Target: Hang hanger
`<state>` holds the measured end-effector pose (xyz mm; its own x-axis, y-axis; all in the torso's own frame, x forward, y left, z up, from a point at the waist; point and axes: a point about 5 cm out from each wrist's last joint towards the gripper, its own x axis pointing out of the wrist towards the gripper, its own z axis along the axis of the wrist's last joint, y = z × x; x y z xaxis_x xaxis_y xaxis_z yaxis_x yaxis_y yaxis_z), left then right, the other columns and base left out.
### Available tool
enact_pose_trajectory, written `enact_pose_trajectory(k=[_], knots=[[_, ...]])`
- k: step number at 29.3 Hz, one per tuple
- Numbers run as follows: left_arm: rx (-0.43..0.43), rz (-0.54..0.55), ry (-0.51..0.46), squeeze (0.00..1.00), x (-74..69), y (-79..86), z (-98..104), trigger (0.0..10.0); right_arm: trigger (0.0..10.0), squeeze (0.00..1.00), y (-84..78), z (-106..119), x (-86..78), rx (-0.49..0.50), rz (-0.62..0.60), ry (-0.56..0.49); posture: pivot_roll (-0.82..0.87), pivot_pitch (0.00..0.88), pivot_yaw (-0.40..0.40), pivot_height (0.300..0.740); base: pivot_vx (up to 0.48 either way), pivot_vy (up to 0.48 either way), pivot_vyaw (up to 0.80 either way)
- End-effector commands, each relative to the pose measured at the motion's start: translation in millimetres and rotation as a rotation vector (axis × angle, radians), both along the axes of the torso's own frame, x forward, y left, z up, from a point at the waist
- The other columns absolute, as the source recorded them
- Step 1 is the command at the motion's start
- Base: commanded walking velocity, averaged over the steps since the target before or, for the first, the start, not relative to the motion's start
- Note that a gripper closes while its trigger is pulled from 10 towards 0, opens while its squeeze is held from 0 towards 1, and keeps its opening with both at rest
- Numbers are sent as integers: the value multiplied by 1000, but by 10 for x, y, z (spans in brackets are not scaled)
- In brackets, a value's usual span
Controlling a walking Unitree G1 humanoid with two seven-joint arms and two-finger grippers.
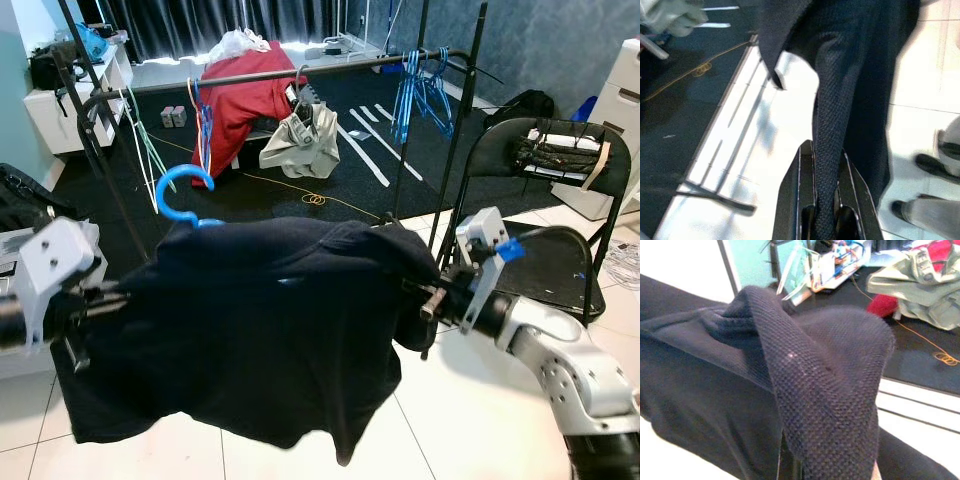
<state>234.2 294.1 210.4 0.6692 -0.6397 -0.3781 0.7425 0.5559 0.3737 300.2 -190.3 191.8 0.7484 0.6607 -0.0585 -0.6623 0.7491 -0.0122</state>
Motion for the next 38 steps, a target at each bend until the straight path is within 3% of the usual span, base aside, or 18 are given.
enact_pose_trajectory(k=[1, 4, 6, 9, 11, 18, 20, 21, 23, 26, 31, 32, 34, 36, 37, 38], knots=[[67, 77, 15, 0, -66, 234, 116, 10000, 0, 0, -309, 56, 53, -43, -202, -40, -80, 24, 30, 740, 0, 0, 0], [108, 151, -18, 0, -51, 332, 177, 10000, 0, 0, -386, 49, 84, -57, -267, -38, -77, 35, 32, 740, 0, 0, 0], [148, 263, -83, 0, 5, 462, 281, 10000, 0, 0, -501, 37, 116, -67, -356, -30, -76, 38, 36, 740, 0, 0, 0], [155, 414, -181, 0, 104, 572, 386, 10000, 0, 0, -603, 24, 144, -83, -443, -34, -76, 33, 39, 740, 0, 0, 0], [153, 460, -200, 0, 140, 582, 389, 10000, 0, 0, -609, 32, 156, -74, -459, -40, -76, 33, 39, 740, 0, 0, 0], [95, 564, -202, 0, 289, 430, 241, 10000, 0, 0, -551, 80, 190, -29, -461, -73, -75, 30, 39, 740, 0, 0, 0], [52, 600, -205, 0, 326, 378, 198, 10000, 0, 0, -507, 52, 182, -35, -439, -66, -75, 30, 39, 740, 0, 0, 0], [-23, 640, -221, 0, 375, 313, 161, 10000, 0, 0, -442, -6, 165, -43, -409, -46, -75, 28, 37, 740, 0, 0, 0], [-23, 640, -221, 0, 375, 313, 161, 10000, 0, 0, -442, -6, 165, -43, -409, -46, -75, 28, 37, 740, 0, 0, 0], [-214, 692, -270, 0, 521, 94, 124, 10000, 0, 0, -299, -145, 129, -68, -353, -2, -75, 28, 39, 740, 0, 0, 0], [-269, 686, -294, 0, 567, -9, 145, 10000, 0, 0, -277, -174, 126, -74, -344, 10, -71, 28, 38, 740, 0, 0, 0], [-361, 646, -334, 0, 617, -167, 207, 10000, 0, 0, -259, -200, 127, -79, -335, 21, -72, 26, 39, 740, 0, 0, 0], [-361, 646, -334, 0, 617, -167, 207, 10000, 0, 0, -259, -200, 127, -79, -335, 21, -72, 26, 39, 740, 0, 0, 0], [-546, 503, -401, 0, 669, -554, 345, 10000, 0, 0, -233, -230, 139, -83, -321, 38, -74, 28, 39, 740, 0, 0, 0], [-546, 503, -401, 0, 669, -554, 345, 10000, 0, 0, -233, -230, 139, -83, -321, 38, -74, 28, 39, 740, 0, 0, 0], [-557, 413, -419, 0, 655, -731, 379, 10000, 0, 0, -211, -224, 142, -79, -304, 37, -74, 28, 39, 740, 0, 0, 0]])
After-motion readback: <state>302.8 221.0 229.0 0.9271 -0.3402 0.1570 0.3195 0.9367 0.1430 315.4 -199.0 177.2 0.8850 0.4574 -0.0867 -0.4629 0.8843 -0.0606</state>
